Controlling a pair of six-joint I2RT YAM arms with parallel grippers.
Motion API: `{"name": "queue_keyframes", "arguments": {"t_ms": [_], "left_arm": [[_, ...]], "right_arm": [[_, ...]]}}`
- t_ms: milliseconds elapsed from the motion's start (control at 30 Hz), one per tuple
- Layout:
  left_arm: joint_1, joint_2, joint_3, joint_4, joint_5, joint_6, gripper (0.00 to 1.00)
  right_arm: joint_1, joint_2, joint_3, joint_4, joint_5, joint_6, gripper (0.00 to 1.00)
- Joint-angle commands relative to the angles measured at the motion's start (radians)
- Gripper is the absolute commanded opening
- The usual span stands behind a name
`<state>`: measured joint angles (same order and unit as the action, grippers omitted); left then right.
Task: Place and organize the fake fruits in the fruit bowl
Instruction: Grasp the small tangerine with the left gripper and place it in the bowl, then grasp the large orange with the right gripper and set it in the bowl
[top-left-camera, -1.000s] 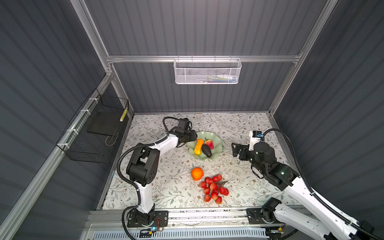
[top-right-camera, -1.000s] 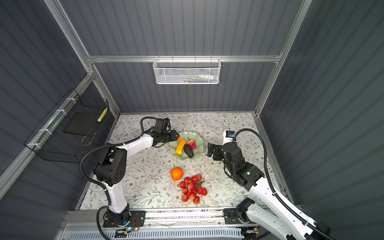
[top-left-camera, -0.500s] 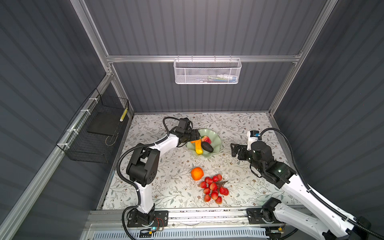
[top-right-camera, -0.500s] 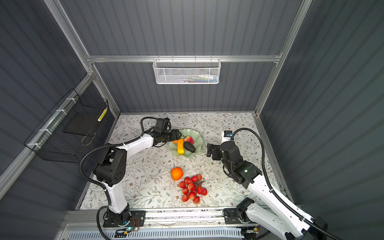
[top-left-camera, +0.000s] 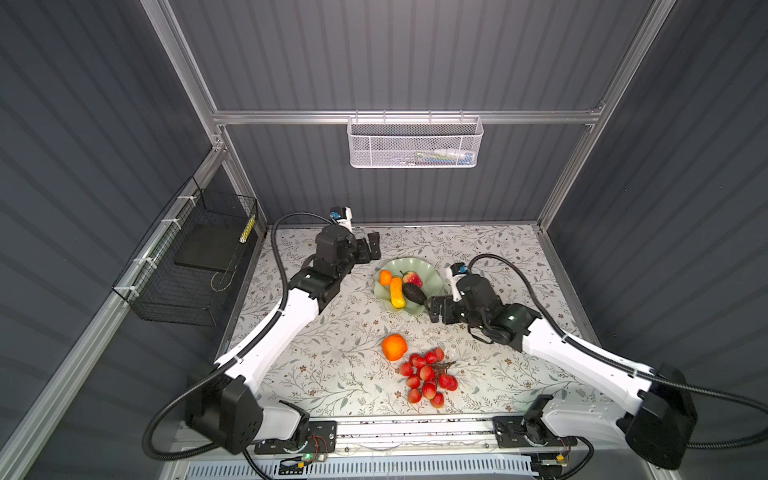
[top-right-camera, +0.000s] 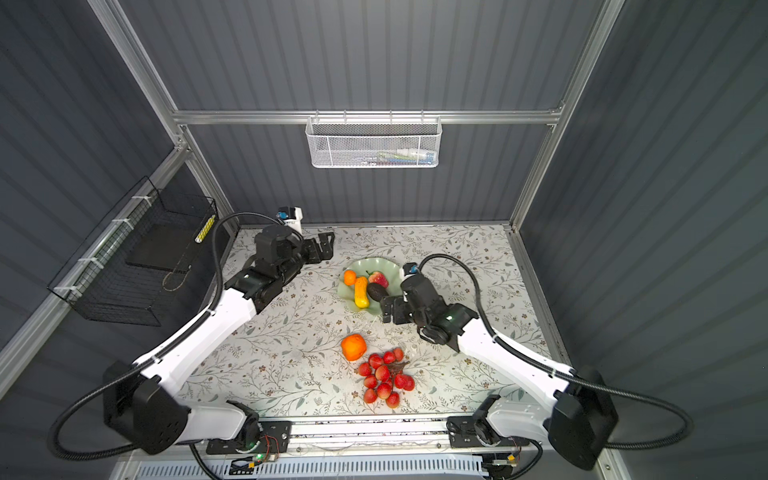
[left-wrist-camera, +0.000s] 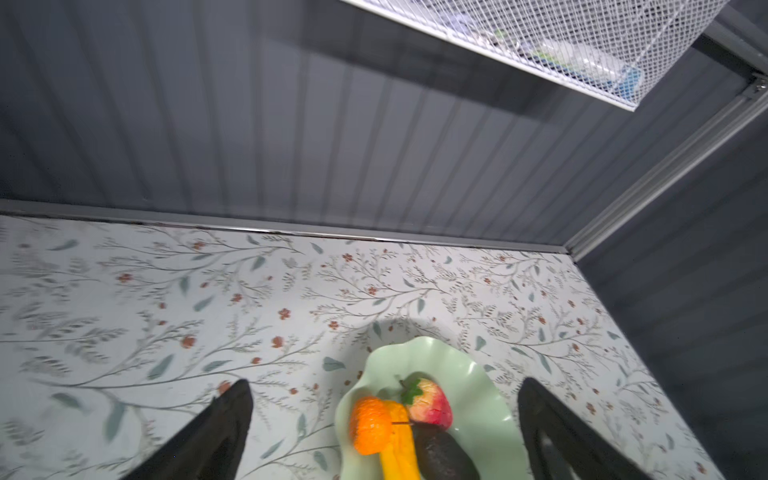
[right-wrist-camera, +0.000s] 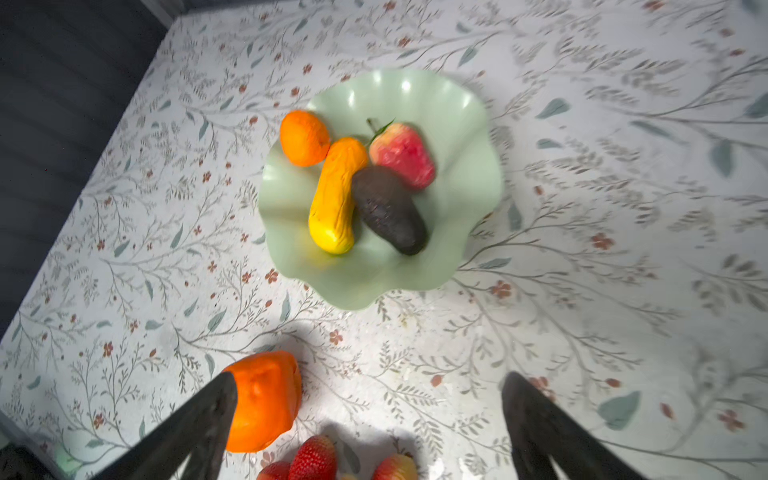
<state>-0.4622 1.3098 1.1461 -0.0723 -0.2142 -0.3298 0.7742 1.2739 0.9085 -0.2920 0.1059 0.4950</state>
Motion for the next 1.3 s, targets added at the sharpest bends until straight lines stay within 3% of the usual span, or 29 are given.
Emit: {"name": "queue_keyframes", "arguments": {"t_ms": [0, 200, 333, 400, 567, 767, 867, 1033, 1267], "left_arm": [[0.014, -0.083, -0.116, 0.019, -0.145, 0.117, 1.0], [0.017, -0.215, -0.181, -0.018, -0.22, 0.21, 1.0], [0.018, -0.228, -0.129, -0.04, -0.186, 0.326, 1.0], [0.017, -0.235, -0.115, -0.051, -0.248, 0.322, 1.0], [0.02, -0.284, -0.242, 0.068, -0.253, 0.334, 1.0], [0.021, -0.287, -0.231, 0.013, -0.285, 0.336, 1.0], [0.021, -0.29, -0.24, 0.014, -0.284, 0.334, 1.0], [0.021, -0.285, -0.233, -0.006, -0.294, 0.33, 1.0], [0.02, -0.28, -0.232, -0.014, -0.297, 0.329, 1.0]], "right_arm": [[0.072, 0.103, 0.059, -0.002, -0.063, 0.025, 0.99], [0.182, 0.298, 0.142, -0.018, -0.135, 0.039, 0.99], [0.232, 0.398, 0.205, -0.071, -0.125, 0.031, 0.99], [0.242, 0.433, 0.22, -0.077, -0.121, 0.034, 0.99], [0.247, 0.51, 0.268, -0.123, -0.124, 0.043, 0.99], [0.253, 0.573, 0.299, -0.144, -0.143, 0.047, 0.96], [0.253, 0.581, 0.309, -0.143, -0.142, 0.045, 0.91], [0.252, 0.543, 0.304, -0.132, -0.116, 0.046, 0.7], [0.19, 0.361, 0.328, -0.15, -0.06, 0.004, 0.64]]}}
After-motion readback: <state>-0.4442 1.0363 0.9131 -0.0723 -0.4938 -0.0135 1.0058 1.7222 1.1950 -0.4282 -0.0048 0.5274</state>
